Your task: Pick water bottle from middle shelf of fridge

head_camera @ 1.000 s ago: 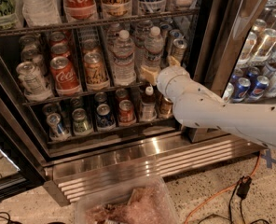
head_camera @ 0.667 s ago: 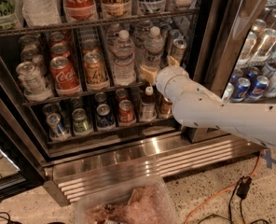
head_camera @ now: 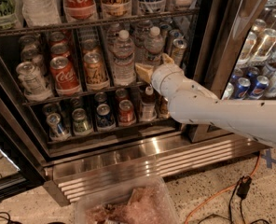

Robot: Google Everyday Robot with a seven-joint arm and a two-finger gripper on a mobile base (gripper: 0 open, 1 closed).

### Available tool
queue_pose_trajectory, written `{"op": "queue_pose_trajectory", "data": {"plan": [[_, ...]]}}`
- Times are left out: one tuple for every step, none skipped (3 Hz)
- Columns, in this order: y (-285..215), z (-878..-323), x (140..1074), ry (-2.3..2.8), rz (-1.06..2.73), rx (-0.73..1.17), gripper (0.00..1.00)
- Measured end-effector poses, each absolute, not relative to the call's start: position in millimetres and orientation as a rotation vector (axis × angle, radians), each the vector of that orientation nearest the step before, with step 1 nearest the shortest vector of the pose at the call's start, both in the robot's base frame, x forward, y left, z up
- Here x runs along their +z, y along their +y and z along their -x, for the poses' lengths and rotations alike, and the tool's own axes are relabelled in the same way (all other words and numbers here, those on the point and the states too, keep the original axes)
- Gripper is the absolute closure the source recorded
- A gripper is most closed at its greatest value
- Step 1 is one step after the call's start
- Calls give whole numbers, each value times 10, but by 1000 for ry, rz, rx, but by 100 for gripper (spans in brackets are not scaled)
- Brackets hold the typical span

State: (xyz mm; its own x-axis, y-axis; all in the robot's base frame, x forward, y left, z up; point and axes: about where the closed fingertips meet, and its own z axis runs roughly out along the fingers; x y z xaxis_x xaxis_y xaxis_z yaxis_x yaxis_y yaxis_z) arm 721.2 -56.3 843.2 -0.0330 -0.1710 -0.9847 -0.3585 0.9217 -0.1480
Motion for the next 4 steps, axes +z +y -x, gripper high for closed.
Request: {"op": "queue_pose_trajectory", "data": {"plan": [[-484, -7271, 8458, 1599, 426, 165, 33], [-440, -7314, 8434, 1598, 440, 164, 52], [-409, -7332, 8404, 1601, 452, 163, 75], [-391, -7348, 8378, 1608, 460, 163, 97]]}}
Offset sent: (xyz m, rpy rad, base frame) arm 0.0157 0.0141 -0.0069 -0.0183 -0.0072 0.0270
